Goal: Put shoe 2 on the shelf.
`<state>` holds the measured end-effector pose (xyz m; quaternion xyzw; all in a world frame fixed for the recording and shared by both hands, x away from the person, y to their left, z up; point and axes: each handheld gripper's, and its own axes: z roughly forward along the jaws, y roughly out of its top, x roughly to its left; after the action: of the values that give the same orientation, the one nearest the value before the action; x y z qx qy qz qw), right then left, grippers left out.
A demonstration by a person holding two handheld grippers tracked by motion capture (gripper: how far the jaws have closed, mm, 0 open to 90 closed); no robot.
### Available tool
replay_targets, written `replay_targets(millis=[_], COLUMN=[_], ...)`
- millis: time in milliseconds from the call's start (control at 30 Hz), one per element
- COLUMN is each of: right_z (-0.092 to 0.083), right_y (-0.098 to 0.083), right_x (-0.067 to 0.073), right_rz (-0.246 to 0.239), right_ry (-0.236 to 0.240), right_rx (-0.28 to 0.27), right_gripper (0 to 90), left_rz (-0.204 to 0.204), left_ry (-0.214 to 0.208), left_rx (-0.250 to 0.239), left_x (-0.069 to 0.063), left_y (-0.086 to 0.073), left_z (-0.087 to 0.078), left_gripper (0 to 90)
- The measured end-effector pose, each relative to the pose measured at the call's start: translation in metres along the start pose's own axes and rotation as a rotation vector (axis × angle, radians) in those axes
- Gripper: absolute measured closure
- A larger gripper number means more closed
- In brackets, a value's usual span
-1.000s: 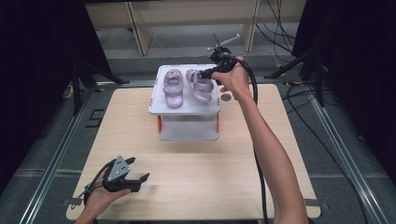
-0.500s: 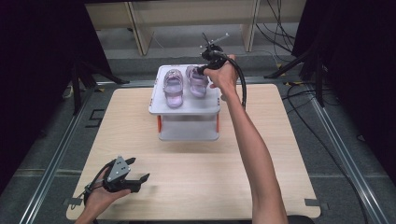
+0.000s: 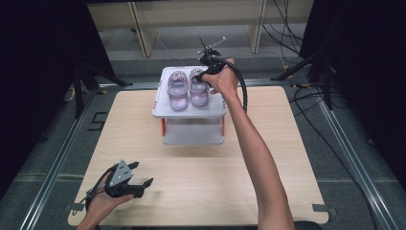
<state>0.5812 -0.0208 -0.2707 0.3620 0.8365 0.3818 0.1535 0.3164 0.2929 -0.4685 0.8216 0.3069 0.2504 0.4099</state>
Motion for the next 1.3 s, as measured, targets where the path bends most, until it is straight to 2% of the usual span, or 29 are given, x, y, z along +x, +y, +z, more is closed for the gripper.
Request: replay_targets(millis=[33, 67, 133, 167, 200, 233, 267, 333, 367, 400, 433, 467, 500, 600, 633, 700, 767, 833, 933, 1000, 1133, 1200, 1233, 1267, 1300], right_z=[-0.001, -0.001, -0.001, -0.001, -0.001, -0.002, -0.003, -0.010, -0.014, -0.019, -0.023, -0.026, -0.030, -0.038, -0.040, -0.045, -0.050, -0.056, -0.065, -0.070, -0.081, -0.087, -0.090, -0.093, -0.095], right_y=[0.001, 0.001, 0.002, 0.002, 0.001, 0.001, 0.001, 0.001, 0.002, 0.002, 0.002, 0.001, 0.001, -0.004, -0.006, -0.011, -0.018, -0.024, -0.036, -0.045, -0.064, -0.074, -0.079, -0.083, -0.088], right_x=[0.000, 0.000, 0.001, 0.002, 0.002, 0.002, 0.002, 0.001, 0.000, 0.001, 0.001, 0.001, -0.001, -0.003, -0.004, -0.003, -0.003, -0.003, -0.002, -0.003, 0.000, 0.003, 0.005, 0.008, 0.010], right_rz=[0.004, 0.011, 0.007, 0.008, 0.003, -0.002, 0.010, 0.026, 0.027, 0.063, 0.067, 0.057, 0.034, 0.053, 0.043, 0.067, 0.058, 0.036, 0.058, 0.044, 0.050, 0.025, 0.009, 0.025, 0.003], right_ry=[0.003, -0.002, -0.004, 0.001, 0.009, 0.013, 0.018, 0.020, 0.020, 0.027, 0.026, 0.029, 0.032, 0.038, 0.040, 0.044, 0.046, 0.070, 0.069, 0.081, 0.105, 0.106, 0.113, 0.121, 0.126], right_rx=[-0.003, -0.003, -0.001, 0.007, 0.010, 0.008, 0.002, -0.014, -0.027, -0.016, -0.021, -0.050, -0.045, -0.062, -0.070, -0.072, -0.084, -0.106, -0.115, -0.121, -0.123, -0.128, -0.133, -0.124, -0.131], right_gripper=[72.4, 72.3, 71.7, 70.0, 68.9, 66.9, 65.0, 61.5, 60.7, 60.6, 60.4, 60.1, 59.4, 57.9, 57.0, 55.0, 53.7, 52.7, 50.1, 50.1, 48.5, 48.2, 47.9, 47.7, 47.7], left_rz=[0.011, 0.004, -0.010, 0.018, 0.018, -0.010, -0.020, 0.015, 0.019, 0.016, 0.015, 0.004, 0.015, 0.012, 0.015, 0.016, 0.017, 0.017, -0.010, -0.012, -0.013, -0.014, 0.006, 0.012, 0.001], left_ry=[0.002, 0.012, 0.002, 0.010, 0.004, -0.002, -0.004, 0.006, 0.006, 0.005, 0.011, 0.005, 0.009, 0.009, 0.013, 0.016, 0.019, 0.010, 0.008, 0.008, 0.010, 0.013, 0.013, 0.012, 0.008], left_rx=[0.009, -0.001, -0.005, 0.012, 0.013, -0.001, -0.006, 0.015, 0.014, 0.013, 0.009, 0.001, 0.011, 0.012, 0.010, 0.008, 0.009, 0.019, -0.001, -0.001, -0.002, -0.004, 0.019, 0.023, 0.016], left_x=[0.001, 0.000, -0.002, 0.000, 0.000, -0.001, -0.002, 0.001, 0.001, 0.001, 0.000, -0.001, 0.000, 0.000, 0.000, 0.000, 0.001, 0.001, -0.001, -0.002, -0.002, -0.002, 0.000, 0.001, 0.000], left_y=[0.000, 0.000, 0.000, 0.000, 0.000, 0.000, -0.001, 0.000, 0.000, 0.000, 0.000, 0.000, 0.000, 0.000, 0.000, 0.000, -0.001, -0.001, -0.001, -0.001, -0.001, -0.002, -0.002, -0.001, -0.002], left_z=[0.000, 0.001, 0.001, 0.000, -0.001, 0.000, 0.000, -0.001, -0.001, 0.000, 0.000, 0.000, 0.000, 0.000, 0.000, 0.000, 0.000, -0.001, 0.000, 0.001, 0.001, 0.001, 0.001, 0.001, 0.002], left_gripper=[19.4, 19.4, 19.4, 19.5, 19.5, 19.5, 19.5, 19.4, 19.4, 19.5, 19.4, 19.5, 19.5, 19.5, 19.5, 19.4, 19.5, 19.4, 19.5, 19.5, 19.5, 19.5, 19.5, 19.4, 19.5])
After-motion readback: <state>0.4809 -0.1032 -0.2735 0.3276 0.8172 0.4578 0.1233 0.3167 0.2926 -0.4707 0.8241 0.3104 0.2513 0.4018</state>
